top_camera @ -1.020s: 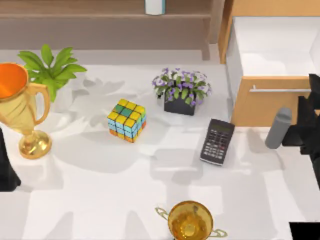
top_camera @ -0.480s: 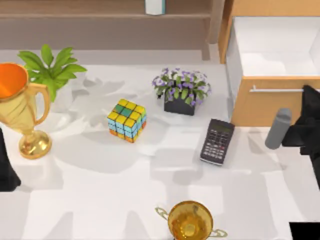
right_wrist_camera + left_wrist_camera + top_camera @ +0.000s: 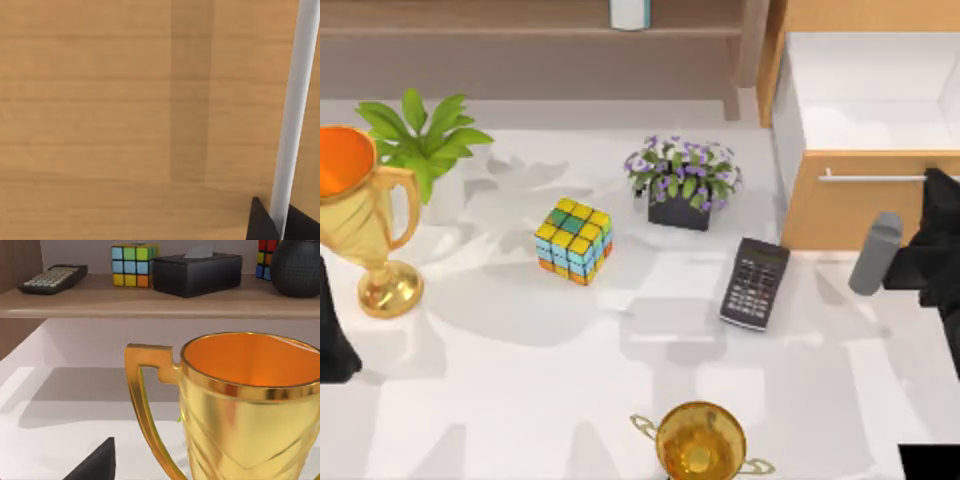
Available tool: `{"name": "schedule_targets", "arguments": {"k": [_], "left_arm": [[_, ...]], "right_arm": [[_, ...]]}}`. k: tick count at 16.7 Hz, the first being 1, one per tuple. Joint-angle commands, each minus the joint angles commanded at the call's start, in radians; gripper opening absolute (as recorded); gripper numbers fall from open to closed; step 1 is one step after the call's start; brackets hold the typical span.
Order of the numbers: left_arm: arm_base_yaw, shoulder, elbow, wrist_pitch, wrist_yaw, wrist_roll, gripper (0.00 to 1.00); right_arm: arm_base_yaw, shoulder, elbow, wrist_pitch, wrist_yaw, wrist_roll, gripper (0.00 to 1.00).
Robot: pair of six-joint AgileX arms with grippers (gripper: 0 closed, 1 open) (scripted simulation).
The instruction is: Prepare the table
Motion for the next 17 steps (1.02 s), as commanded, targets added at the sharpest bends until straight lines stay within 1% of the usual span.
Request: {"name": "schedule_targets", "arguments": {"k": [8, 14, 17], "left_arm": [[0.0, 0.0, 0.0, 0.0, 0.0, 0.0, 1.0], [0.0, 0.0, 0.0, 0.0, 0.0, 0.0, 1.0], [0.0, 0.0, 0.0, 0.0, 0.0, 0.0, 1.0]], "right_arm": [[-0.06, 0.068, 0.215, -0.149, -0.061, 0.0, 0.0], [-0.063, 0.071, 0.232, -0.163, -0.064, 0.002, 0.0], [-0.074, 0.094, 0.289, -0.195, -0.072, -0.002, 0.0]]}}
